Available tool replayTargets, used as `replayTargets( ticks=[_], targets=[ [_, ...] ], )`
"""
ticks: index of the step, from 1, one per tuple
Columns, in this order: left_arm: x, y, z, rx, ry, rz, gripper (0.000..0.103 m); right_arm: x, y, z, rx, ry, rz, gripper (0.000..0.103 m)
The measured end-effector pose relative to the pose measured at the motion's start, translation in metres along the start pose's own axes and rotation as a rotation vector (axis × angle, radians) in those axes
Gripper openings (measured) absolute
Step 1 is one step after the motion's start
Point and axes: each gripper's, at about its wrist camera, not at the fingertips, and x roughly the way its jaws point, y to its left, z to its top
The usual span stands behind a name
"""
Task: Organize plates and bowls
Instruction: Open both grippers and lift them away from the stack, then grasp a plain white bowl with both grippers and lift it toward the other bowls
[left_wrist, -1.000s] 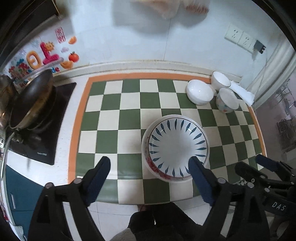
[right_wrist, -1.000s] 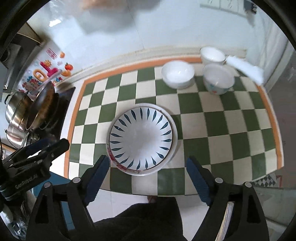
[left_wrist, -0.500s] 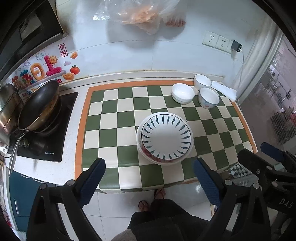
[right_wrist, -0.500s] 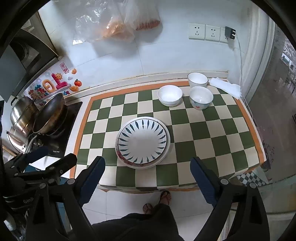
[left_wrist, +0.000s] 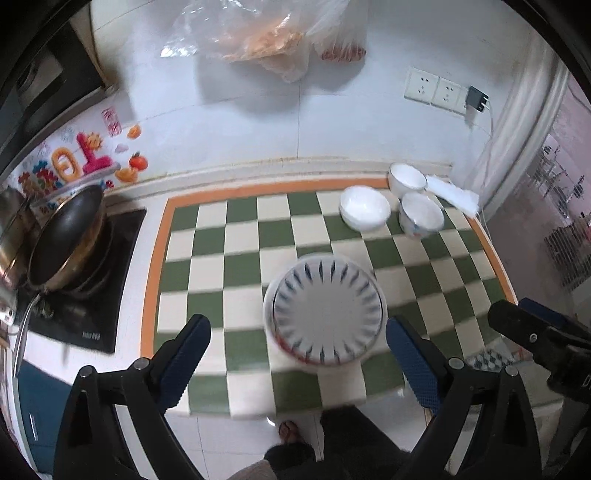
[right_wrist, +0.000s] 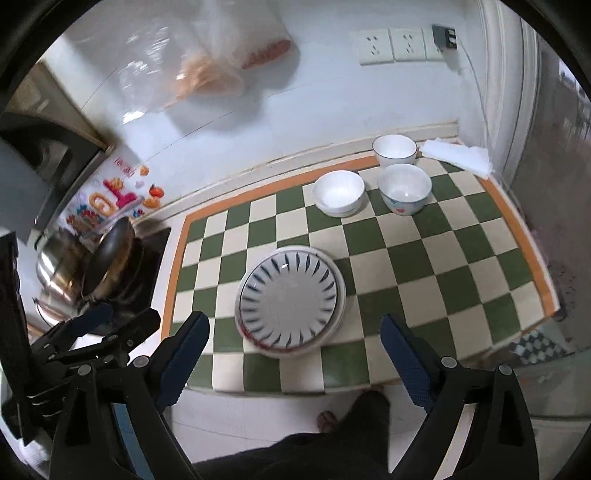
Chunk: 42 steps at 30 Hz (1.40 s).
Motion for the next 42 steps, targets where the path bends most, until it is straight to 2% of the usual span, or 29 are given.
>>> replayTargets(
  ticks=[4, 12, 14, 16, 19, 22, 23, 24, 27, 29, 31, 34, 37, 42],
  targets=[
    [0.041, -0.01, 0.037, -0.028, 0.019, 0.011, 0.097, 0.042, -0.033, 0.044, 0.038, 0.045, 0.025, 0.096],
    [0.166, -0.026, 0.119, -0.12, 0.186, -0.01, 0.097, 0.148, -0.093, 0.168, 0.021, 0.168, 0.094, 0.093],
    [0.195, -0.03, 0.132, -0.151, 0.224, -0.022, 0.09, 0.173, -0.101, 0.194, -0.009, 0.2, 0.097, 0.089],
    [0.226, -0.034, 0.143, -0.173, 0.273, -0.041, 0.081, 0.209, -0.108, 0.222, -0.048, 0.26, 0.107, 0.08],
    [0.275, -0.043, 0.151, -0.208, 0.361, -0.068, 0.067, 0.272, -0.114, 0.255, -0.129, 0.376, 0.097, 0.07],
    [0.312, -0.051, 0.151, -0.233, 0.438, -0.092, 0.056, 0.323, -0.119, 0.27, -0.175, 0.476, 0.087, 0.059],
    [0.323, -0.054, 0.15, -0.246, 0.514, -0.132, 0.053, 0.333, -0.12, 0.27, -0.182, 0.498, 0.081, 0.056],
    [0.332, -0.057, 0.147, -0.252, 0.535, -0.143, 0.051, 0.351, -0.122, 0.272, -0.2, 0.539, 0.071, 0.052],
    [0.355, -0.065, 0.141, -0.253, 0.591, -0.163, 0.039, 0.38, -0.124, 0.268, -0.228, 0.615, 0.043, 0.041],
    [0.366, -0.067, 0.137, -0.258, 0.623, -0.177, 0.027, 0.394, -0.128, 0.262, -0.235, 0.661, 0.026, 0.032],
    [0.372, -0.069, 0.133, -0.267, 0.637, -0.191, 0.019, 0.402, -0.129, 0.257, -0.242, 0.68, 0.006, 0.019],
    [0.368, -0.072, 0.131, -0.264, 0.622, -0.184, 0.018, 0.405, -0.134, 0.256, -0.234, 0.672, 0.014, 0.011],
    [0.36, -0.072, 0.132, -0.266, 0.62, -0.182, 0.018, 0.401, -0.136, 0.255, -0.226, 0.67, 0.022, 0.01],
    [0.332, -0.076, 0.14, -0.242, 0.59, -0.177, 0.019, 0.36, -0.125, 0.248, -0.217, 0.622, 0.046, 0.01]
  ],
)
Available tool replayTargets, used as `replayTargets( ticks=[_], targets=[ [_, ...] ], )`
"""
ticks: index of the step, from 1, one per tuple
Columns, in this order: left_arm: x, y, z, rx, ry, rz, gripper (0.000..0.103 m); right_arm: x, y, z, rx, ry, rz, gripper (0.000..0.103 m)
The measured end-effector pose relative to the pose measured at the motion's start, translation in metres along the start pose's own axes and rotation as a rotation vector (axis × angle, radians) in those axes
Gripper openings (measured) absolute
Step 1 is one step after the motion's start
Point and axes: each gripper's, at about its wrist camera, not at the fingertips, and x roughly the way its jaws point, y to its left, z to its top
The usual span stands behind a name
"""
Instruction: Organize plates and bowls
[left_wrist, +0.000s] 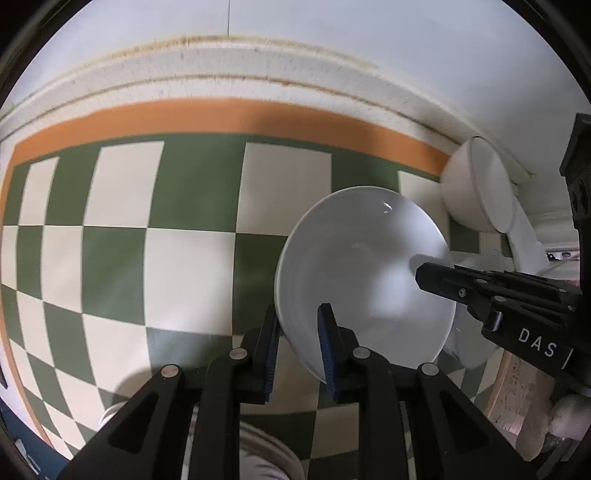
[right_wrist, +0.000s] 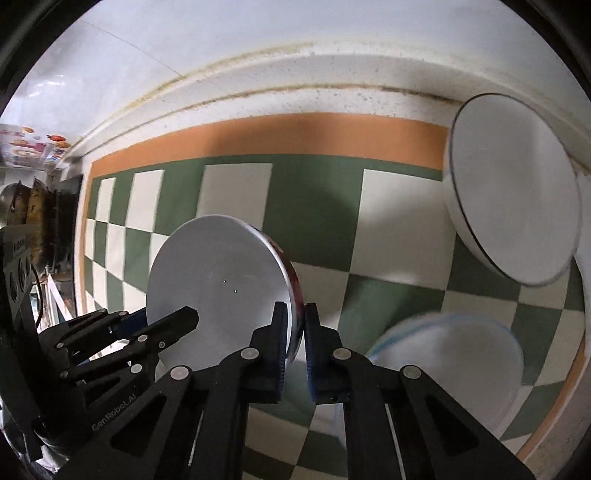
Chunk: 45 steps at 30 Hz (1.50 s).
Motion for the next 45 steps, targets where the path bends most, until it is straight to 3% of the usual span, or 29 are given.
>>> replayTargets(
  ticks=[4, 12, 17, 23, 30, 45],
  targets=[
    [-0.021, -0.016, -0.011, 0.04, -0.016, -0.002, 0.019, -0.033, 0.004, -0.024, 0.012, -0.059, 0.02, 0.01],
    [-0.057, -0.051, -0.059, 0.167, -0.03, -0.017, 0.019, -0.086, -0.012, -0.11, 0.068, -0.14, 0.041, 0.011],
    [-0.046, -0.073, -0.089, 0.236, 0.009, -0.026, 0.019, -0.085, -0.039, -0.168, 0.138, -0.14, 0.05, 0.011],
    [-0.007, -0.089, -0.115, 0.289, 0.085, 0.001, 0.019, -0.053, -0.07, -0.211, 0.223, -0.112, 0.07, 0.011],
    [0.03, -0.095, -0.13, 0.323, 0.141, 0.052, 0.019, -0.021, -0.087, -0.237, 0.273, -0.082, 0.075, 0.011],
    [0.049, -0.105, -0.135, 0.326, 0.15, 0.115, 0.019, 0.001, -0.08, -0.243, 0.27, -0.064, 0.076, 0.012]
  ],
)
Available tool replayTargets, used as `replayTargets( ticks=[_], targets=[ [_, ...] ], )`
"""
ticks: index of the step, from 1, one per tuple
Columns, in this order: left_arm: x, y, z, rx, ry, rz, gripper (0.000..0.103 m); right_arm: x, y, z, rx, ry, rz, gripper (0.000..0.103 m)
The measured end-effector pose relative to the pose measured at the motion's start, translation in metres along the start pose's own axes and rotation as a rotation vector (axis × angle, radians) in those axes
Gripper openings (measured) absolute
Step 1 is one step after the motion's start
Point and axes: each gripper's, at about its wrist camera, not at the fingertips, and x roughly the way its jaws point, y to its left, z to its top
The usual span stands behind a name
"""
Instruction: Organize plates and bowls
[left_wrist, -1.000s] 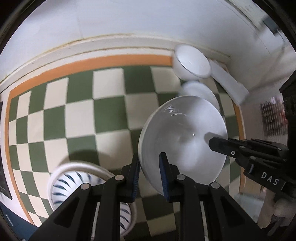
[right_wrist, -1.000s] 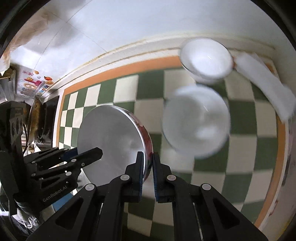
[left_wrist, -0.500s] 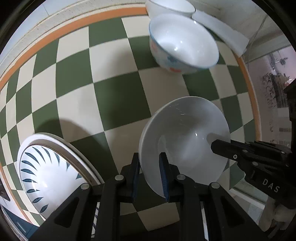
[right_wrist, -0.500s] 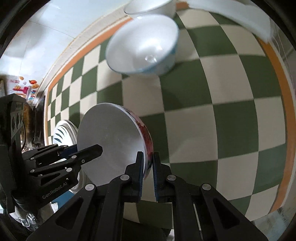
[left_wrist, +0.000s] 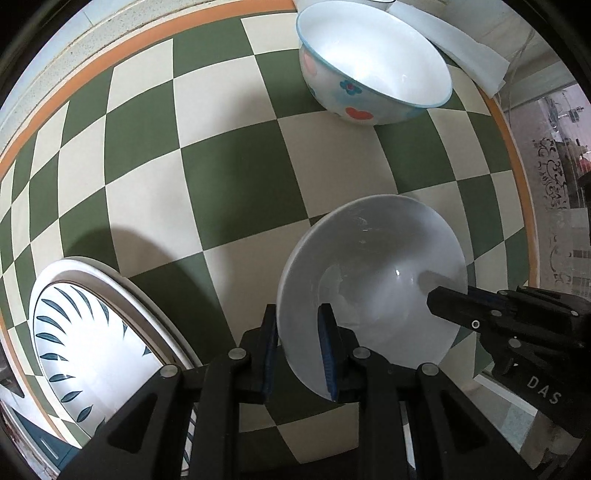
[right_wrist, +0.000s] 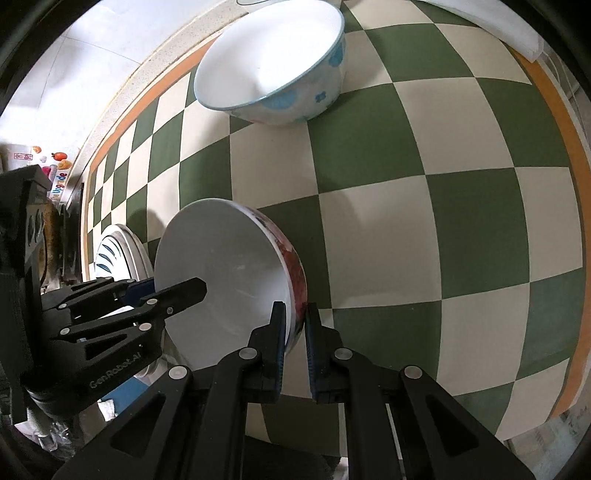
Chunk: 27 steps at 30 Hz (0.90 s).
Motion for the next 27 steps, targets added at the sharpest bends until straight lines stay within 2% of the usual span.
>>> replayTargets(
  ticks=[5, 9, 12, 14, 16, 18, 19, 23, 26, 27],
  targets=[
    [0.001, -0.002, -0.001, -0.002, -0.002, 0.011, 0.019, 0.0, 0.001, 0.004, -0.005, 0.011, 0.004, 0.013],
    [-0.004, -0.001, -0.004, -0.025, 0.014, -0.017, 0.02, -0.008, -0.008, 0.007, 0.013, 0.025, 0.037, 0.013],
    [-0.025, 0.004, -0.005, -0.042, -0.02, -0.012, 0.02, -0.03, -0.016, 0.011, 0.031, -0.016, 0.069, 0.013],
    [-0.042, 0.006, -0.001, -0.057, -0.059, -0.008, 0.022, -0.049, -0.021, 0.017, 0.055, -0.06, 0.095, 0.018],
    [-0.054, 0.009, 0.008, -0.077, -0.089, -0.006, 0.027, -0.064, -0.026, 0.025, 0.072, -0.096, 0.12, 0.035],
    [-0.059, 0.009, 0.026, -0.09, -0.117, -0.004, 0.027, -0.08, -0.031, 0.039, 0.093, -0.149, 0.146, 0.049],
    [-0.059, 0.01, 0.038, -0.098, -0.125, -0.003, 0.027, -0.084, -0.031, 0.044, 0.1, -0.164, 0.15, 0.053],
    [-0.053, 0.016, 0.086, -0.12, -0.137, -0.007, 0.027, -0.086, -0.04, 0.085, 0.137, -0.211, 0.161, 0.053],
    [-0.037, 0.019, 0.116, -0.116, -0.113, -0.017, 0.027, -0.075, -0.041, 0.107, 0.148, -0.217, 0.151, 0.053],
    [-0.037, 0.02, 0.121, -0.124, -0.128, -0.016, 0.027, -0.069, -0.041, 0.114, 0.155, -0.211, 0.152, 0.053]
  ],
)
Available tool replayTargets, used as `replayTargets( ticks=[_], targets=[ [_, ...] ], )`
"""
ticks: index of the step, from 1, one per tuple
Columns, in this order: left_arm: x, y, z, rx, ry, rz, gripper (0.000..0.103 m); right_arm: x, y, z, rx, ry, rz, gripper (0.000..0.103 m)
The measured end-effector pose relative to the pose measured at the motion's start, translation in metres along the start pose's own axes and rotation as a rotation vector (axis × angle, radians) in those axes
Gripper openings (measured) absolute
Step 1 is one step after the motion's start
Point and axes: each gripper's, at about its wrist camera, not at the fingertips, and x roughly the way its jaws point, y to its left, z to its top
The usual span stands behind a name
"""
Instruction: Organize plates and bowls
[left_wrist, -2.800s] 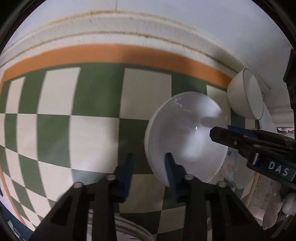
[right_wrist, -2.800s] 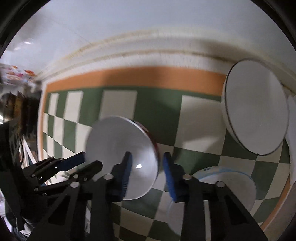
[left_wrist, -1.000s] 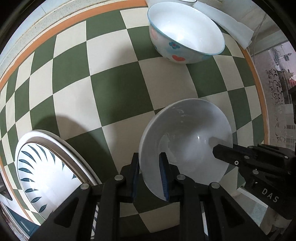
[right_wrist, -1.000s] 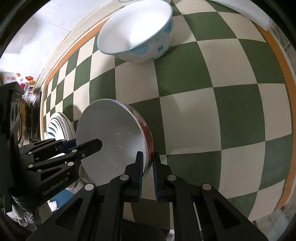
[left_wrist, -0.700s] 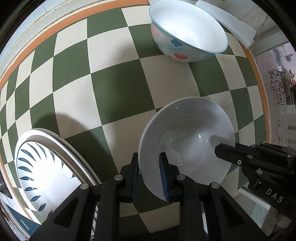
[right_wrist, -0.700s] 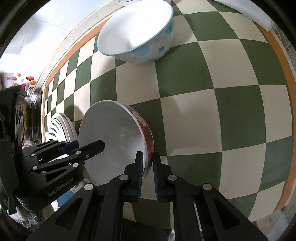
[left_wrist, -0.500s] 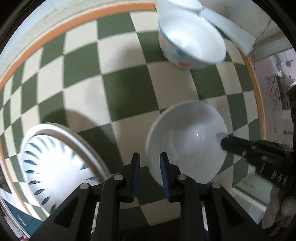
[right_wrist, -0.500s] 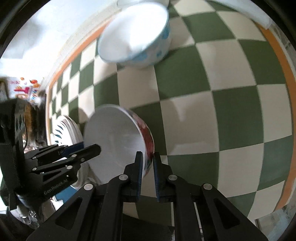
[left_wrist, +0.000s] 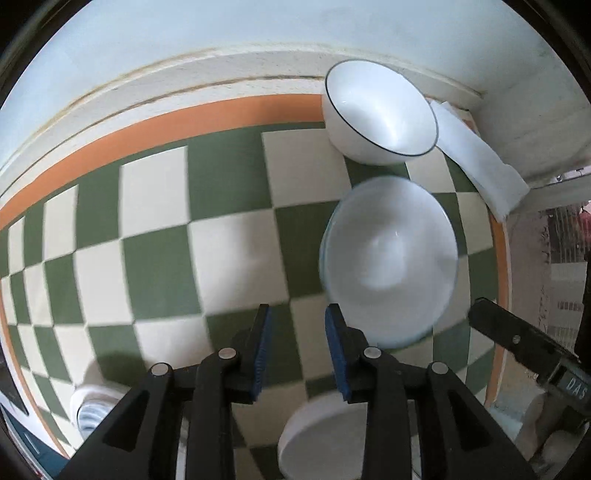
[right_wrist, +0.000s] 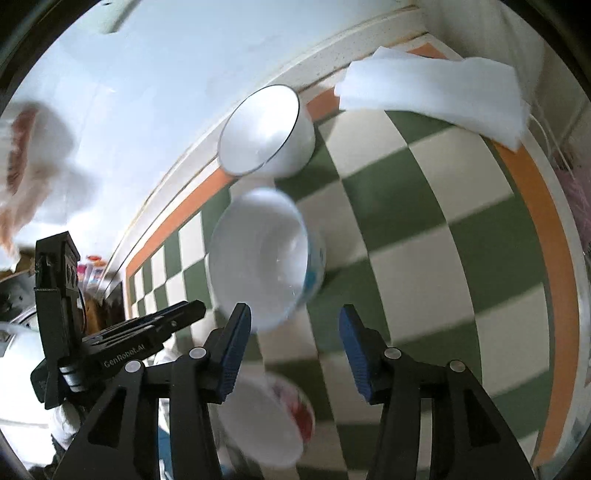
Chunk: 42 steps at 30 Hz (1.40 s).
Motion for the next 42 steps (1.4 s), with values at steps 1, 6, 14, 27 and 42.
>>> replayTargets(
  ticks=[1, 6, 14, 27, 42],
  targets=[
    [0.003, -0.001, 0.006, 0.007, -0.012, 0.003, 0.027, 0.007, 0.0, 0.004, 0.006, 0.008, 0.001, 0.053],
    [0.034, 0.002, 0.024, 0.017, 0.049, -0.01, 0.025, 0.041, -0.002, 0.019, 0.013, 0.037, -0.041, 0.045],
    [0.035, 0.024, 0.021, -0.042, 0.047, -0.11, 0.025, 0.049, -0.01, 0.026, 0.038, 0.037, -0.065, 0.024],
    [0.03, 0.049, 0.029, -0.088, 0.062, -0.216, 0.027, 0.061, -0.005, 0.029, 0.039, 0.072, -0.078, 0.024],
    [0.082, 0.009, 0.033, 0.07, 0.098, -0.182, 0.019, 0.061, -0.007, 0.023, 0.024, 0.043, -0.107, 0.019]
  ],
)
